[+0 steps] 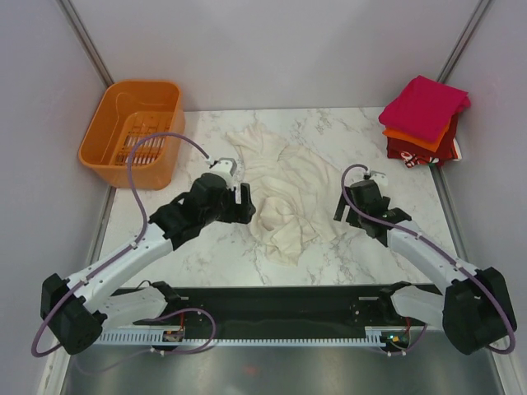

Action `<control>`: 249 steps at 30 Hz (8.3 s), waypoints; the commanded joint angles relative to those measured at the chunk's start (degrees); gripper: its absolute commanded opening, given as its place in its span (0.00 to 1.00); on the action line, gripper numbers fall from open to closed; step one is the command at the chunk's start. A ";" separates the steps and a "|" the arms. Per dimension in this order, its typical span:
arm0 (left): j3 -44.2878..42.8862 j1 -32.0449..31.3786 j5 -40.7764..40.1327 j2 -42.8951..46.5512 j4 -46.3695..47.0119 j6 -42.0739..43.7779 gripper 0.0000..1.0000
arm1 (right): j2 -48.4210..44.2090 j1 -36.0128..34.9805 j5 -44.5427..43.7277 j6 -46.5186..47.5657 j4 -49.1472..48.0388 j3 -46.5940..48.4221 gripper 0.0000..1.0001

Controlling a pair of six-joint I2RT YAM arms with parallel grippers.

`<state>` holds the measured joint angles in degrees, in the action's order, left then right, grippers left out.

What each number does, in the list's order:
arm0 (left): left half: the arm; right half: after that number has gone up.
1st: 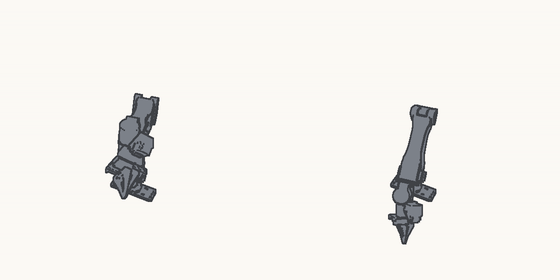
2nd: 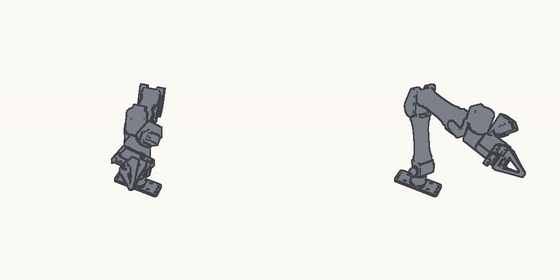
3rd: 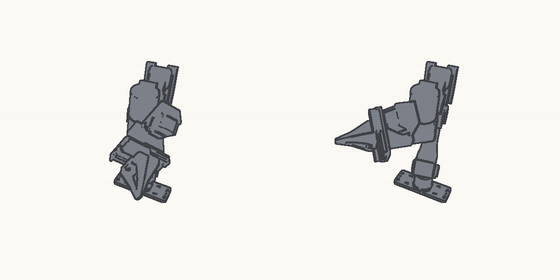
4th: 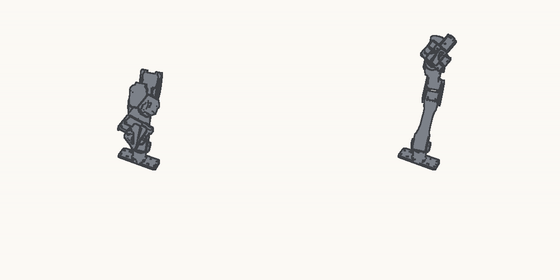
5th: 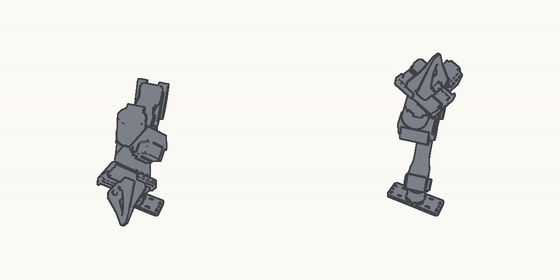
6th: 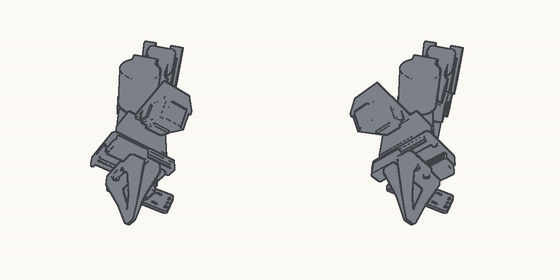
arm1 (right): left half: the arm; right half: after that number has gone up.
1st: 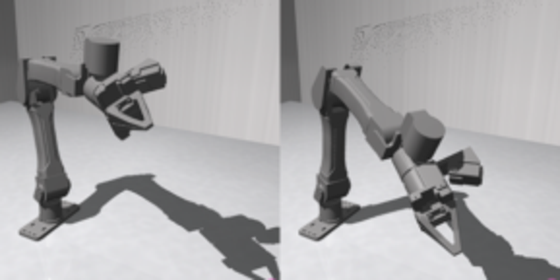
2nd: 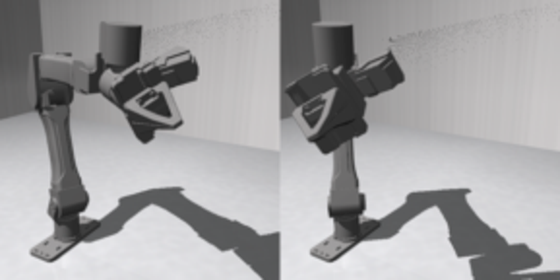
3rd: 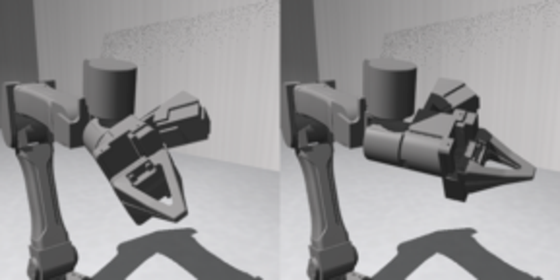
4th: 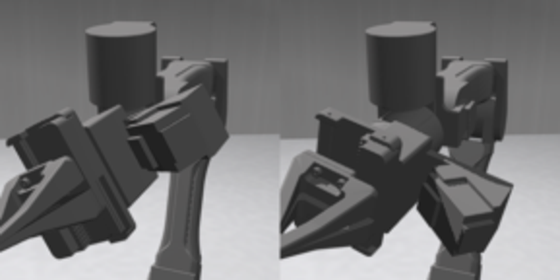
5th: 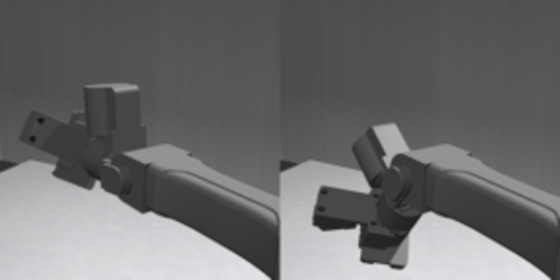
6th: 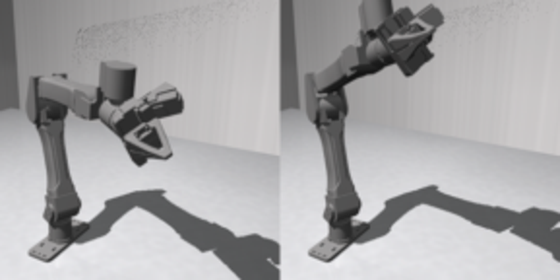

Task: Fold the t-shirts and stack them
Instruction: Flatten the tshirt out

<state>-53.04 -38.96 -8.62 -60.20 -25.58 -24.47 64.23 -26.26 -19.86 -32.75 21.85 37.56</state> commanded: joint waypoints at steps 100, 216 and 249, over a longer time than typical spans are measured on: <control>-10.33 -28.80 -17.83 -33.22 -1.40 -18.60 0.54 | 19.09 12.46 19.77 3.49 -11.56 -3.20 0.00; -67.88 34.90 6.40 -53.05 -24.47 13.23 0.62 | 70.92 18.17 3.61 12.28 35.34 117.86 0.98; 0.90 26.57 15.21 15.89 -9.14 7.07 0.97 | 66.10 18.00 28.91 4.19 5.84 76.42 0.63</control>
<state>-54.81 -12.23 3.92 -48.51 -40.51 -14.35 128.31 -7.77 7.94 -26.65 30.81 109.89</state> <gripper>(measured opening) 0.971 0.640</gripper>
